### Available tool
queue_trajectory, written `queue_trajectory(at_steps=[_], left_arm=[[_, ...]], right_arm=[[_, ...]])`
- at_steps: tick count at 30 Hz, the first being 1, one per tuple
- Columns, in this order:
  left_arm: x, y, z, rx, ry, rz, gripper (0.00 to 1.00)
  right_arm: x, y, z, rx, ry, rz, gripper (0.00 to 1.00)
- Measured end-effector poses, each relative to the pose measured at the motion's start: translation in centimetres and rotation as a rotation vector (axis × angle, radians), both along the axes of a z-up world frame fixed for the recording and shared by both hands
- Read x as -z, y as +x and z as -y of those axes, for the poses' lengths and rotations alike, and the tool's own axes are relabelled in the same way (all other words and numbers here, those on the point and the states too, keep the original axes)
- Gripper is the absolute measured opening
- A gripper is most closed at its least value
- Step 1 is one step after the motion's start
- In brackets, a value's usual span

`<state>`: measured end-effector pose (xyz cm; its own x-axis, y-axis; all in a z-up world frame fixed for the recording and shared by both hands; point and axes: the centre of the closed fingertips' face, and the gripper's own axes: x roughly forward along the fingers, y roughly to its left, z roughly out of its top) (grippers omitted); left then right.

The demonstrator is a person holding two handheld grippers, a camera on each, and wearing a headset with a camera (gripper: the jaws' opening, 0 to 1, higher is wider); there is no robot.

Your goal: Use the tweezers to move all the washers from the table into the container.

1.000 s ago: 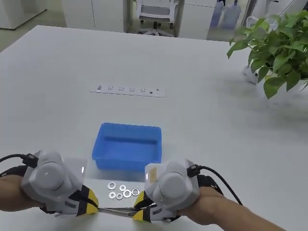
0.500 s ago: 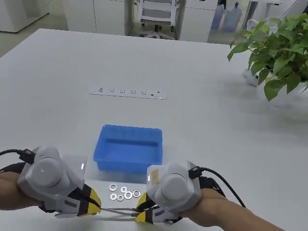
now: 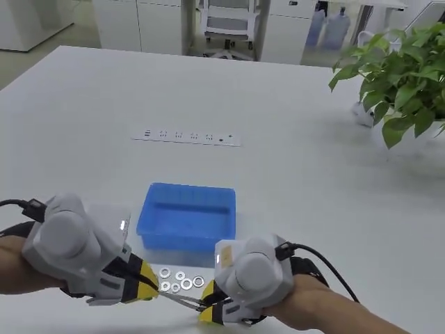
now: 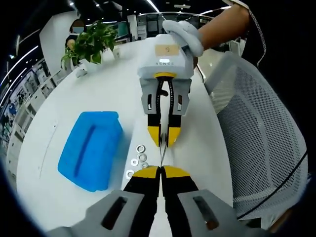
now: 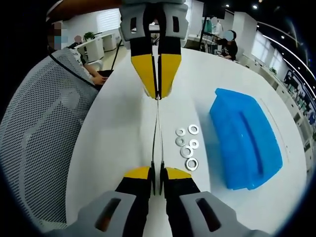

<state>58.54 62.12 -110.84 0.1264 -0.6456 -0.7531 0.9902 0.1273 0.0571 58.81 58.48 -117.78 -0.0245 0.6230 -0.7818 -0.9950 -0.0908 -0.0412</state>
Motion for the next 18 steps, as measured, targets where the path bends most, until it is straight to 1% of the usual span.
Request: queue_trajectory(at_steps=[4,9,13,18], left_arm=[[-1.7,0.1,0.9,0.01,-0.04,0.016,0.05],[-3.5,0.2,1.8,0.031,-0.061,0.047,0.05],[-4.4,0.3,2.2,0.048,-0.071,0.067,0.05],[-4.8,0.1,2.6,0.063,-0.077,0.077,0.05]], right_arm=[[-0.5,0.2,-0.1,0.013,0.017,0.005,0.1],[-1.2,0.3,-0.7,0.03,0.053,0.007,0.1],[-1.8,0.3,-1.4,0.043,0.083,0.001,0.1],[-1.9,0.2,-2.0,0.048,0.104,-0.002,0.1]])
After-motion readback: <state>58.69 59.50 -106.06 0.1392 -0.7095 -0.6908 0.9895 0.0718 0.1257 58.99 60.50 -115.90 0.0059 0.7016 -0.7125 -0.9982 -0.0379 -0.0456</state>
